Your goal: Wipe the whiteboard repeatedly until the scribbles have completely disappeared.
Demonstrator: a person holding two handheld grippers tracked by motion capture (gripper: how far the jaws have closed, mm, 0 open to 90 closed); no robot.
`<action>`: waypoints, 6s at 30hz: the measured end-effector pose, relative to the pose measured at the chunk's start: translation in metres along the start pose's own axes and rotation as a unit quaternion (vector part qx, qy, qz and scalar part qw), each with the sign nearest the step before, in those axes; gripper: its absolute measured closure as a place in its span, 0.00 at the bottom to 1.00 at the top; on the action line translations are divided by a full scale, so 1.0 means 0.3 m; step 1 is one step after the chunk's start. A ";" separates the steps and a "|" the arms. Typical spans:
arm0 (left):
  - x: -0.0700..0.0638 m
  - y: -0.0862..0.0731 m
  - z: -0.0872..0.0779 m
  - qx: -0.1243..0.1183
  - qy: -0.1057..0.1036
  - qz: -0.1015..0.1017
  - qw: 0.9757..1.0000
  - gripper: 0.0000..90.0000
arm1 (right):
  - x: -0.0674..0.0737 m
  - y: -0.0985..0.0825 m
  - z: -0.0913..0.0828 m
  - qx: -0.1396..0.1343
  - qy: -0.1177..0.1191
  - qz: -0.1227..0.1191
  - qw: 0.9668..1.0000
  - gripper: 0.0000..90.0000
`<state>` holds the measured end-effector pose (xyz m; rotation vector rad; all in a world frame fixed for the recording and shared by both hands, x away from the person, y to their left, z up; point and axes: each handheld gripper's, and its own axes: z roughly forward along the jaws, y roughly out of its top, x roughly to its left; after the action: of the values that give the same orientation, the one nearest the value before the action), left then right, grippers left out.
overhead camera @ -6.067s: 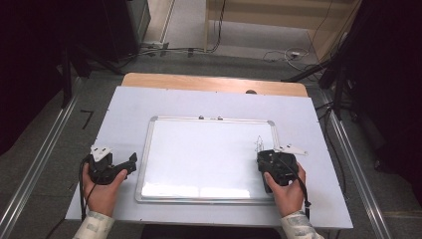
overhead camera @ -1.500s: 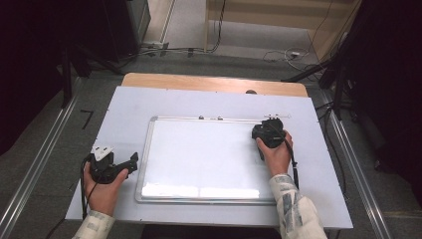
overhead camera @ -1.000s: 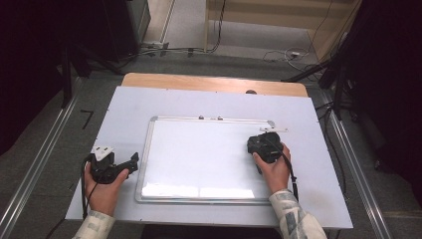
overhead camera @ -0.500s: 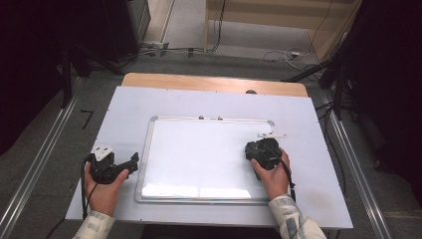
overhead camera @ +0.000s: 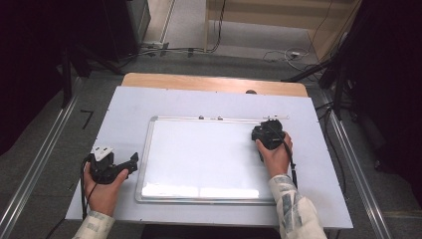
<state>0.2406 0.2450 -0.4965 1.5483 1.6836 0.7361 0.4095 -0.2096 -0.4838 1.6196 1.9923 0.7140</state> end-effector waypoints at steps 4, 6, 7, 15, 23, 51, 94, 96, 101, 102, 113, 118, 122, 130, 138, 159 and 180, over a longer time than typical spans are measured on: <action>0.001 0.000 0.000 0.000 0.000 -0.001 1.000 0.14 | -0.014 0.023 0.018 0.002 -0.006 0.006 1.000 0.43; 0.002 0.000 0.000 0.001 0.001 -0.001 1.000 0.14 | -0.019 0.033 0.025 0.005 -0.008 0.010 1.000 0.43; 0.003 0.000 0.000 0.000 -0.001 -0.001 1.000 0.14 | -0.019 0.033 0.025 0.006 -0.008 0.011 1.000 0.43; 0.006 0.001 -0.001 0.001 0.002 -0.001 1.000 0.14 | -0.003 -0.019 -0.014 0.000 -0.003 0.000 1.000 0.43; 0.004 0.000 -0.003 -0.001 0.002 -0.001 1.000 0.14 | 0.019 -0.137 -0.106 -0.008 0.008 -0.011 1.000 0.43; -0.004 0.005 0.006 0.000 -0.002 0.000 1.000 0.14 | 0.107 -0.090 -0.071 -0.006 0.028 -0.039 0.999 0.43; 0.006 -0.001 -0.004 0.001 0.005 -0.004 1.000 0.14 | 0.021 -0.200 -0.155 -0.012 0.033 -0.049 0.998 0.43; 0.006 -0.001 -0.004 0.001 0.005 -0.004 1.000 0.14 | 0.023 -0.208 -0.162 -0.012 0.034 -0.049 0.998 0.43; 0.005 -0.001 -0.001 0.001 0.005 -0.003 1.000 0.14 | 0.032 -0.227 -0.178 -0.011 0.035 -0.057 0.998 0.43; 0.005 -0.001 0.000 0.001 0.005 -0.004 1.000 0.14 | 0.038 -0.231 -0.183 -0.010 0.038 -0.057 0.998 0.43; -0.008 0.002 0.008 0.003 0.004 0.001 1.000 0.14 | 0.122 -0.224 -0.178 -0.012 0.059 -0.083 0.995 0.43; -0.006 0.003 0.008 0.003 0.003 -0.001 1.000 0.14 | 0.126 -0.158 -0.127 -0.006 0.058 -0.074 0.996 0.43; 0.002 0.002 0.005 0.001 0.003 -0.003 1.000 0.14 | 0.104 -0.115 -0.091 -0.006 0.050 -0.063 0.997 0.43; 0.007 -0.001 -0.003 0.001 0.006 -0.006 1.000 0.14 | 0.036 -0.056 -0.044 -0.003 0.033 -0.044 0.998 0.43; 0.013 -0.004 -0.006 0.000 0.007 -0.008 1.000 0.14 | -0.023 -0.037 -0.027 -0.002 0.024 -0.026 0.999 0.43; 0.007 0.001 0.001 0.001 0.004 -0.006 1.000 0.14 | 0.098 -0.019 -0.018 -0.001 0.037 -0.056 0.998 0.43; 0.009 0.001 -0.005 -0.001 0.003 -0.009 1.000 0.14 | 0.033 -0.180 -0.145 -0.002 0.030 -0.038 0.999 0.43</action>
<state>0.2394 0.2478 -0.4958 1.5292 1.6979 0.7332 0.3395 -0.2131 -0.4868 1.5276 2.0817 0.7440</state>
